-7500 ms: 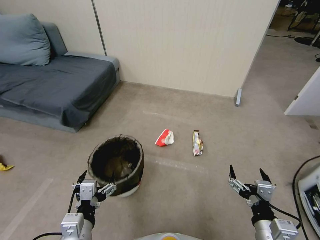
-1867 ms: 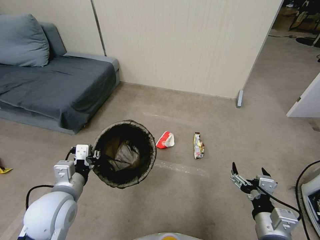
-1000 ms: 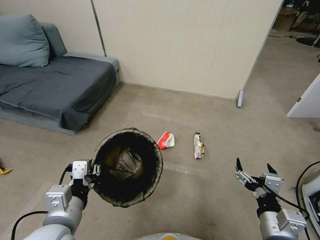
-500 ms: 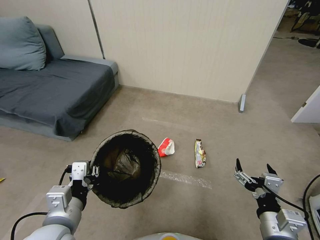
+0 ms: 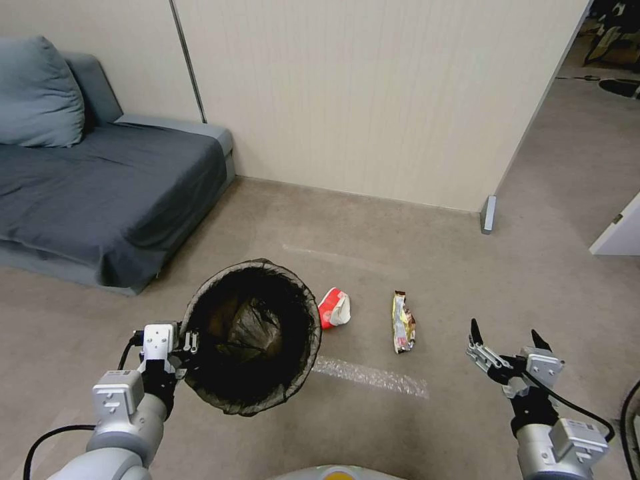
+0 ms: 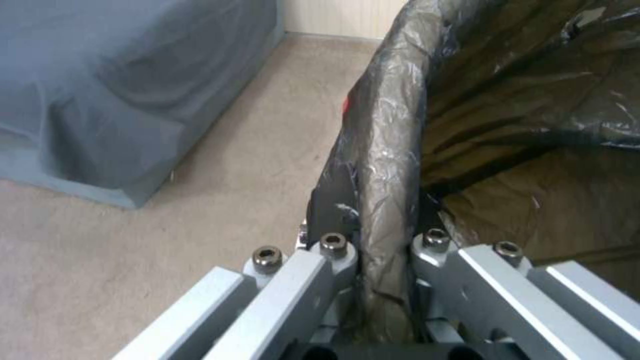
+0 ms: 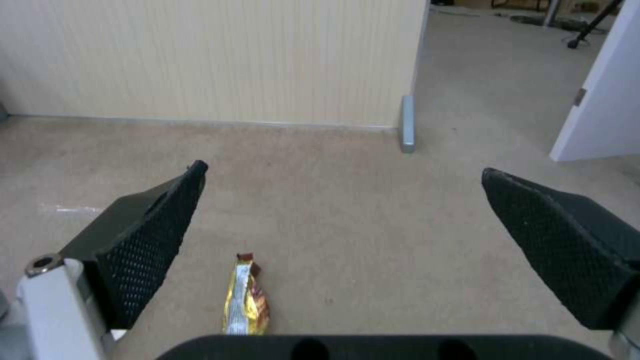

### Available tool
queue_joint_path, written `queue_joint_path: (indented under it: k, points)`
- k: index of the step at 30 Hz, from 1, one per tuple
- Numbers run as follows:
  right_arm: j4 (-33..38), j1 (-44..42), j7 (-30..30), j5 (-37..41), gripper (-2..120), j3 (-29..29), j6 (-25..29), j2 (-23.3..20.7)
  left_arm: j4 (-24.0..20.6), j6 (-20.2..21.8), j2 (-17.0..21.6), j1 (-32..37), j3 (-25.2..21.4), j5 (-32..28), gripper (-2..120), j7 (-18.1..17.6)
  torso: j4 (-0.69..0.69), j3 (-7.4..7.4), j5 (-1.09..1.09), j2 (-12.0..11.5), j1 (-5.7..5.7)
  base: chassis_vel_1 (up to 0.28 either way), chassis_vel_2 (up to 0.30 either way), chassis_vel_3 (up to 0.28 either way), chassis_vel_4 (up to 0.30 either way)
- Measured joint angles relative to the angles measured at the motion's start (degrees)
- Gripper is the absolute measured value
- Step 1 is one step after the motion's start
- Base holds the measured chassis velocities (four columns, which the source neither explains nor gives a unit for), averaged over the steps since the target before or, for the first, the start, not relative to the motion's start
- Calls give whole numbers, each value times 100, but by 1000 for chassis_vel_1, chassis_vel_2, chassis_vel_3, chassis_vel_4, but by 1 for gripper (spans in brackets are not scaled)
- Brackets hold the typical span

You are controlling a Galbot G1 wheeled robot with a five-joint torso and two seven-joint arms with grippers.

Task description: Pick up the trash bin, then pick up the garbage from the floor and place it into the trash bin.

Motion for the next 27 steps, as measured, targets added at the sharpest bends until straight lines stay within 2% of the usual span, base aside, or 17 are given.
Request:
queue_joint_path:
  k: [20, 23, 26, 27]
  points:
    - [-72, 28, -64, 33, 100, -21, 34, -20, -45, 42, -30, -26, 12, -19, 1, -9, -1, 0, 0, 0, 0, -91, 98, 98, -102]
    - [-137, 144, -130, 56, 100, -38, -83, -68, -50, 62, -36, -45, 12, -29, 1, -11, -1, 0, -1, 0, 0, -71, 73, 69, -73]
    - [-323, 481, -221, 93, 100, -26, -546, -108, -76, 163, -33, -144, 22, -43, 1, -26, 1, 0, -1, 0, 0, -7, 22, 19, -11]
    - [-323, 481, -221, 93, 100, -26, -546, -108, -76, 163, -33, -144, 22, -43, 1, -26, 1, 0, -1, 0, 0, 0, 0, 0, 0]
